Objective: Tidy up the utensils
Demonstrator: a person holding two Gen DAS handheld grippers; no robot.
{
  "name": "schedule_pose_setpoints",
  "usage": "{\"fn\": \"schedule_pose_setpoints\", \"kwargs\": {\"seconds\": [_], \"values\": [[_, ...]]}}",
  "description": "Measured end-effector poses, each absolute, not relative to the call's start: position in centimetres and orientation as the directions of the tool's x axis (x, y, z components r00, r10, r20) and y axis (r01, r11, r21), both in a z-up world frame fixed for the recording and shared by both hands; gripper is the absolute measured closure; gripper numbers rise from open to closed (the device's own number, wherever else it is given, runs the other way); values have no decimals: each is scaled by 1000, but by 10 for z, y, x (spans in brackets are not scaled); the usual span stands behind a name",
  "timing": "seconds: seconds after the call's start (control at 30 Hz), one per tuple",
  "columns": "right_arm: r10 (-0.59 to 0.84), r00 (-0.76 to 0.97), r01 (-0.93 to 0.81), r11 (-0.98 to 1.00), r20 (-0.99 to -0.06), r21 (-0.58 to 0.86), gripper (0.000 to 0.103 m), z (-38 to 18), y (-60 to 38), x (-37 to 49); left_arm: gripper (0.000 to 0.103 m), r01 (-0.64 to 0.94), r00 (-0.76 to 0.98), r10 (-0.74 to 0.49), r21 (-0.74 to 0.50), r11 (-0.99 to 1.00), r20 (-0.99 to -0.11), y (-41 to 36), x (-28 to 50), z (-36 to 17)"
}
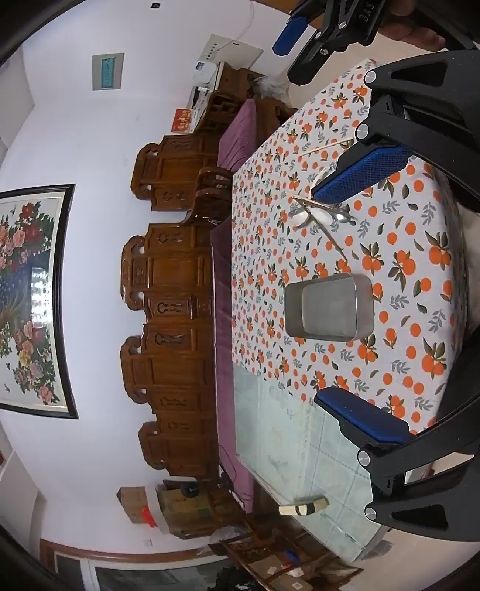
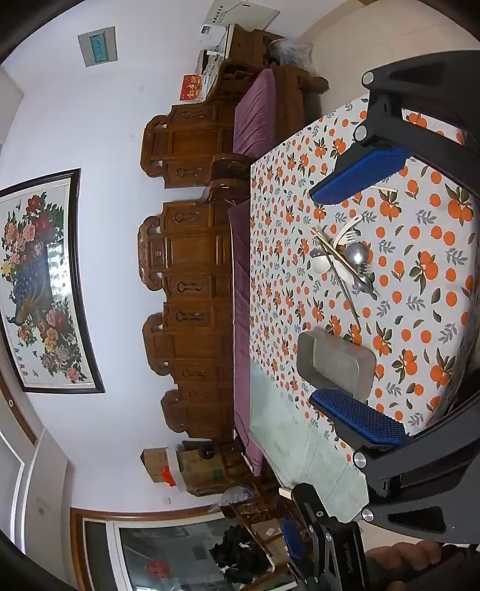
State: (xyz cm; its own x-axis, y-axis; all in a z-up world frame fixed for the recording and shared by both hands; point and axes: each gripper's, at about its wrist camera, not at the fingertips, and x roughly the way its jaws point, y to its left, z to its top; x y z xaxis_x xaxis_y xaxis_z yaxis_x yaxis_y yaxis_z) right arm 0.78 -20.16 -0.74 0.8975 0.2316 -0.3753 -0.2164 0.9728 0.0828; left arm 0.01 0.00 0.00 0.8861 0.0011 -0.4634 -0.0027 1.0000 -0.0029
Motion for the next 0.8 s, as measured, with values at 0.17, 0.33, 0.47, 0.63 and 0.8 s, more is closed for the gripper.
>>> {"fn": "schedule_pose_setpoints", "kwargs": {"seconds": [0.17,0.33,0.47,0.63,0.8], "values": [[234,898,-218,972,-372,84,3,-8,-202,7,6,1,886,-2,-1,1000,-463,0,1,0],[234,898,-218,972,-372,86,3,-8,-202,7,6,-1,891,2,2,1000,-454,-4,-2,6],[236,897,-219,972,-373,88,3,-7,-201,6,6,3,895,-1,3,1000,-447,-4,-3,9],[235,897,-217,972,-374,89,3,-8,-204,7,6,11,897,-6,7,1000,-441,-1,-6,9],[234,898,-217,972,-373,88,3,-10,-205,8,6,14,900,-8,11,1000,-435,-1,-7,10]]}}
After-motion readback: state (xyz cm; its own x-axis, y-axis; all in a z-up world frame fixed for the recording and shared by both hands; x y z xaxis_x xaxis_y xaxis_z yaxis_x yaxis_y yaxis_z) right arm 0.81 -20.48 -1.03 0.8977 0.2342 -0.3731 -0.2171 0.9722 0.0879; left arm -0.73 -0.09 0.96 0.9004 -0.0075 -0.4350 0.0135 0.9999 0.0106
